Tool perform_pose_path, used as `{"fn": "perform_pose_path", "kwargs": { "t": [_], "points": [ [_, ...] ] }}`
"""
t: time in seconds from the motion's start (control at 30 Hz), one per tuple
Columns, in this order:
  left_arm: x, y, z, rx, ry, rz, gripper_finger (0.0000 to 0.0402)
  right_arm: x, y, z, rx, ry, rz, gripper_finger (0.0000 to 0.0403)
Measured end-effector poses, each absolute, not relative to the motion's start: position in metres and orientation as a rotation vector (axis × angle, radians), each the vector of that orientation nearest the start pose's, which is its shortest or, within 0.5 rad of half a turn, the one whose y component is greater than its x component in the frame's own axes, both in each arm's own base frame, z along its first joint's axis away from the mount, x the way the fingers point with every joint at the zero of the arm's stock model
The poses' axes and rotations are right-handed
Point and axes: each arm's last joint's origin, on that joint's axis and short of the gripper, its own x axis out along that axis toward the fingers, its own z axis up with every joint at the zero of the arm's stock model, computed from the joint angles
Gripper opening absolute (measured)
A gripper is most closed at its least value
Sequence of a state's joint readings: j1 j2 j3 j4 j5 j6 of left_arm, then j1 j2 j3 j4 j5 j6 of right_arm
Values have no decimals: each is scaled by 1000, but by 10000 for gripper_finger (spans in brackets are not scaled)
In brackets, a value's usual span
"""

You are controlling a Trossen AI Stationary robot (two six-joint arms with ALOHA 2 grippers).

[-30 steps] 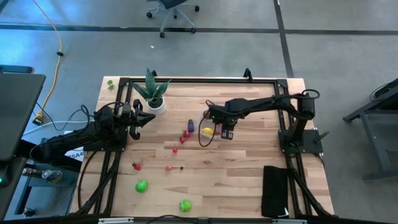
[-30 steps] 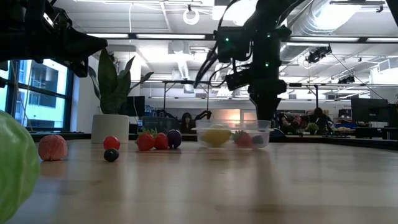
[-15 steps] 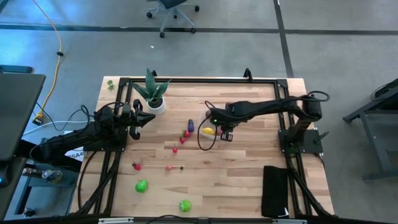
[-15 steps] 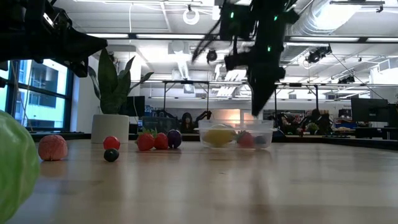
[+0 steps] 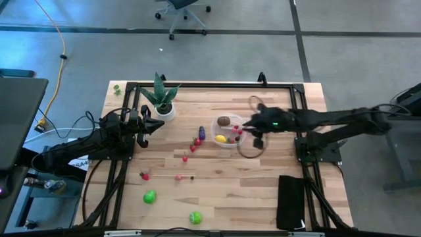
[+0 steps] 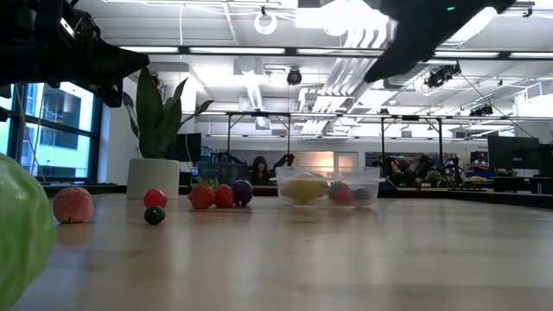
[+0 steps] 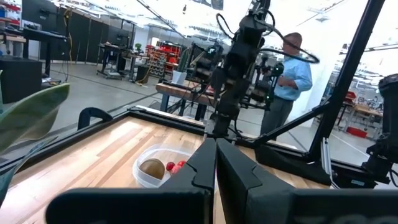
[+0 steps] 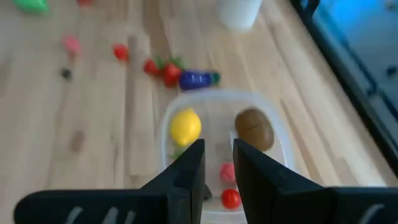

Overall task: Pick and placing Produce into tupperware
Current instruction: Put the cabbage into the transparent bin

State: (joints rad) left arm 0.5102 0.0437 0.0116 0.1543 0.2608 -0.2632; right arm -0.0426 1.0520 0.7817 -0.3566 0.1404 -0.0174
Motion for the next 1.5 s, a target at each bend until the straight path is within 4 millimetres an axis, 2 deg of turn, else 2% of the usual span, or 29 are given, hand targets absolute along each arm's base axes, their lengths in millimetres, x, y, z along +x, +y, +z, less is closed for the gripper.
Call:
{"fn": "perform_pose_path", "kwargs": {
  "t": [0.17,0.37,0.67,0.9,1.37,1.5],
  "points": [
    [89,41,179,-215,-146,233,3,177,-13,270,-84,506,-201,73],
    [89,41,179,-215,-146,232,3,154,-12,269,-86,431,-219,73],
    [89,41,179,-215,-146,232,3,152,-12,268,-69,429,-216,73],
    [89,41,179,-215,-146,232,3,152,-12,268,22,419,-236,73],
    [89,41,179,-215,-146,232,3,152,-12,268,15,419,-234,73],
    [88,44,180,-215,-169,315,3,152,-12,268,14,420,-234,73]
  ]
}}
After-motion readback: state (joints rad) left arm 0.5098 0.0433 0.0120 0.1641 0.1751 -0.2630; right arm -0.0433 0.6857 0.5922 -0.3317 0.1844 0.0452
